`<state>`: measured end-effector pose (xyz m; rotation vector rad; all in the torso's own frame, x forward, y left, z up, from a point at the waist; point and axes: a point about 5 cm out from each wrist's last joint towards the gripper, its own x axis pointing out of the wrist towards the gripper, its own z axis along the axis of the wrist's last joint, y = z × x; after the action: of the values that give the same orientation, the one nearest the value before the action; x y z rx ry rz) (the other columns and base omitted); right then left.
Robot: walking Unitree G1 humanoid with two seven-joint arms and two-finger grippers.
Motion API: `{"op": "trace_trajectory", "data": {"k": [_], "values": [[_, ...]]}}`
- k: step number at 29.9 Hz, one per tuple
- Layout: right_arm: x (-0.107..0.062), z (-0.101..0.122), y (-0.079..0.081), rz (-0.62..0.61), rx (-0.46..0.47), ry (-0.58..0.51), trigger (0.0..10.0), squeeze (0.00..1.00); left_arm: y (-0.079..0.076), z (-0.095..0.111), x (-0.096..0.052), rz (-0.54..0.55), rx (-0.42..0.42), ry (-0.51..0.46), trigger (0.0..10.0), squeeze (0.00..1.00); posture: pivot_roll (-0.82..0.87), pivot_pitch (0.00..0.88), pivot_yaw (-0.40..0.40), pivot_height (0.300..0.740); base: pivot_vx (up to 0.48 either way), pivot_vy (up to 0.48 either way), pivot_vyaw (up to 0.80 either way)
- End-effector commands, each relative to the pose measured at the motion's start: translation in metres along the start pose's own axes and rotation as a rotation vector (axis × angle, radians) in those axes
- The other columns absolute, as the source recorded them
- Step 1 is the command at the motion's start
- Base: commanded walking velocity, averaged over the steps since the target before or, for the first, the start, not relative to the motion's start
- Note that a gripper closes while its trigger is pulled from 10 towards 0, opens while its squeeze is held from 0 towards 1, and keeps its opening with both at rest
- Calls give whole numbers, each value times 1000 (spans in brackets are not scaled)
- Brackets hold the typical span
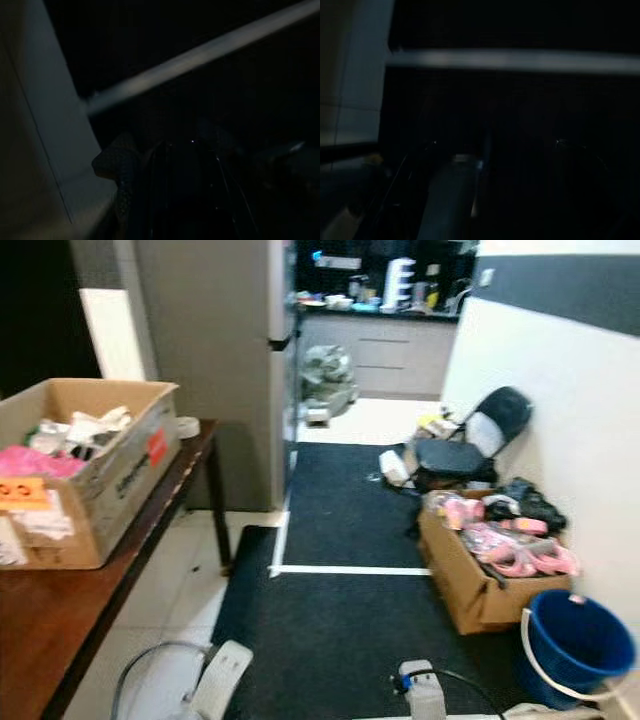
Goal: Picking trash to rubbish bin
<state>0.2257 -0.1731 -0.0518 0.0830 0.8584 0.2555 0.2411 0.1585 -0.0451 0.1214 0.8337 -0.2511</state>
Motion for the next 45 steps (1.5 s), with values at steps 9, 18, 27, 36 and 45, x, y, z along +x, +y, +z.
{"op": "trace_trajectory", "data": {"k": [9,18,27,36,45], "values": [[3,-28,5,-71,-70,81,10000,0,17,-28,-4,155,-207,14,10000,0,32,33,-40,740,0,0,0],[3,-35,6,-113,-73,91,10000,0,9,-36,-6,75,-219,-15,10000,0,25,41,-45,740,0,0,0],[2,-37,4,-139,-67,94,10000,0,1,-43,-6,49,-148,4,10000,0,19,41,-40,740,0,0,0],[2,-36,3,-142,-71,89,10000,0,9,-39,-6,77,-208,-24,10000,0,19,46,-39,740,0,0,0],[2,-35,2,-144,-69,85,10000,0,11,-33,-5,83,-210,-43,10000,0,19,48,-40,740,0,0,0]]}}
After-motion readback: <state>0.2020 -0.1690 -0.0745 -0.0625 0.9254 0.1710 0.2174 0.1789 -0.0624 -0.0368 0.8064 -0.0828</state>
